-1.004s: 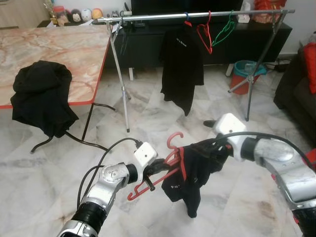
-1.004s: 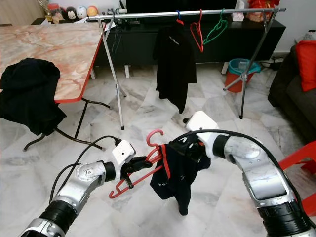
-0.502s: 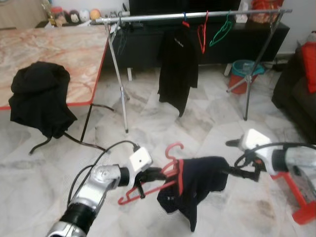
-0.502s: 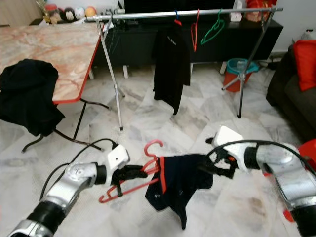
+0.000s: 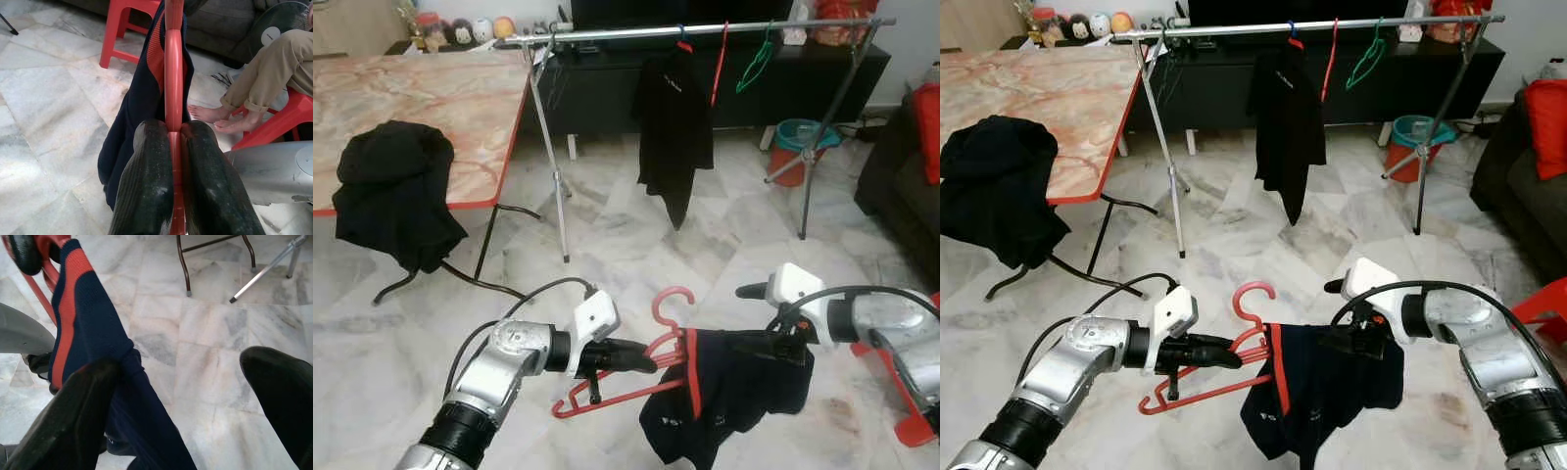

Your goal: Hang hanger

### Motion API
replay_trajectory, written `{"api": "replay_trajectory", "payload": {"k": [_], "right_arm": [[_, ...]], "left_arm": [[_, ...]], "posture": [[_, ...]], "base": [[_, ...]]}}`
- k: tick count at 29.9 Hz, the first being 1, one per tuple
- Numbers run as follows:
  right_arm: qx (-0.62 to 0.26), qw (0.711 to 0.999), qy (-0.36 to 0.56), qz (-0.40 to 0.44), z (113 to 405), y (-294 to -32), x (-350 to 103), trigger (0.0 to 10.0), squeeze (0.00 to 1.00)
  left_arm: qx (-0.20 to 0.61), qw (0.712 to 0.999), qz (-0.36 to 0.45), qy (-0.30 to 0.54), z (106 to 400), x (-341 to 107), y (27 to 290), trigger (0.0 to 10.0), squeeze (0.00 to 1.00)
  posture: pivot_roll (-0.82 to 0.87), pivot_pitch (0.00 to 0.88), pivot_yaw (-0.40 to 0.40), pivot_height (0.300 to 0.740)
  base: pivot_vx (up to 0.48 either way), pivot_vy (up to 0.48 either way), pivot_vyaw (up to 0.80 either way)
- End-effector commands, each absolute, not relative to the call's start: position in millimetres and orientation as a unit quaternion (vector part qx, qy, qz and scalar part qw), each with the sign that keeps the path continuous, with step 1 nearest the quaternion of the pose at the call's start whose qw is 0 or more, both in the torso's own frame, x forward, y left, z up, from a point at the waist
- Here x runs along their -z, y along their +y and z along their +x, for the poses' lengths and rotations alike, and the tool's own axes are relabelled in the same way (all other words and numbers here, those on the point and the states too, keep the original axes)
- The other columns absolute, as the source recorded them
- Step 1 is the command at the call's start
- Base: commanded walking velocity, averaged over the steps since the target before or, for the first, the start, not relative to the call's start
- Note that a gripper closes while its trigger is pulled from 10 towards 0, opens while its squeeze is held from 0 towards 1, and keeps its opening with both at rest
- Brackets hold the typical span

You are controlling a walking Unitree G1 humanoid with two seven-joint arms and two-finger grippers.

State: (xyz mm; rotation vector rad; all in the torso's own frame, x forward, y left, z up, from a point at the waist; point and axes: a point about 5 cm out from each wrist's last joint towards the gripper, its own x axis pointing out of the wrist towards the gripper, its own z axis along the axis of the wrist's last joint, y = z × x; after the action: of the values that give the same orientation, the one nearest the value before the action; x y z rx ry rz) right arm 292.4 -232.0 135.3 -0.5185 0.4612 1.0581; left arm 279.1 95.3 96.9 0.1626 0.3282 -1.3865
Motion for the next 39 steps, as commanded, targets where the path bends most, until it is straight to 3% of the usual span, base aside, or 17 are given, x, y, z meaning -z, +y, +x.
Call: {"api": "replay_trajectory", "payload": {"k": [1, 18, 32, 33, 35, 39], "right_arm": [[-0.511, 0.796, 0.214, -0.244, 293, -227, -133, 10.0, 0.0], [-0.558, 0.767, 0.244, -0.2, 287, -222, -116, 10.0, 0.0], [-0.556, 0.772, 0.242, -0.19, 291, -210, -103, 10.0, 0.0], [-0.556, 0.773, 0.242, -0.189, 292, -210, -102, 9.0, 0.0], [-0.558, 0.774, 0.238, -0.183, 292, -209, -102, 0.1, 0.0], [-0.562, 0.772, 0.237, -0.181, 292, -208, -102, 0.0, 0.0]], "left_arm": [[0.652, 0.744, 0.07, 0.131, 276, -106, 90, 10.0, 0.0], [0.644, 0.748, 0.076, 0.139, 278, -107, 91, 10.0, 0.0], [0.644, 0.749, 0.077, 0.137, 279, -109, 92, 10.0, 0.0], [0.644, 0.749, 0.077, 0.137, 279, -109, 92, 10.0, 0.0], [0.643, 0.75, 0.077, 0.137, 279, -109, 92, 10.0, 0.0], [0.642, 0.751, 0.077, 0.138, 279, -108, 92, 10.0, 0.0]], "posture": [[-0.03, 0.069, -0.016, 0.74], [-0.03, 0.059, -0.014, 0.74], [-0.02, 0.051, -0.009, 0.74], [-0.02, 0.051, -0.009, 0.74], [-0.02, 0.055, -0.01, 0.74], [-0.02, 0.058, -0.011, 0.74]], "base": [[0.0, 0.0, 0.0], [0.0, 0.0, 0.0], [0.0, 0.0, 0.0], [0.0, 0.0, 0.0], [0.0, 0.0, 0.0], [0.0, 0.0, 0.0]]}}
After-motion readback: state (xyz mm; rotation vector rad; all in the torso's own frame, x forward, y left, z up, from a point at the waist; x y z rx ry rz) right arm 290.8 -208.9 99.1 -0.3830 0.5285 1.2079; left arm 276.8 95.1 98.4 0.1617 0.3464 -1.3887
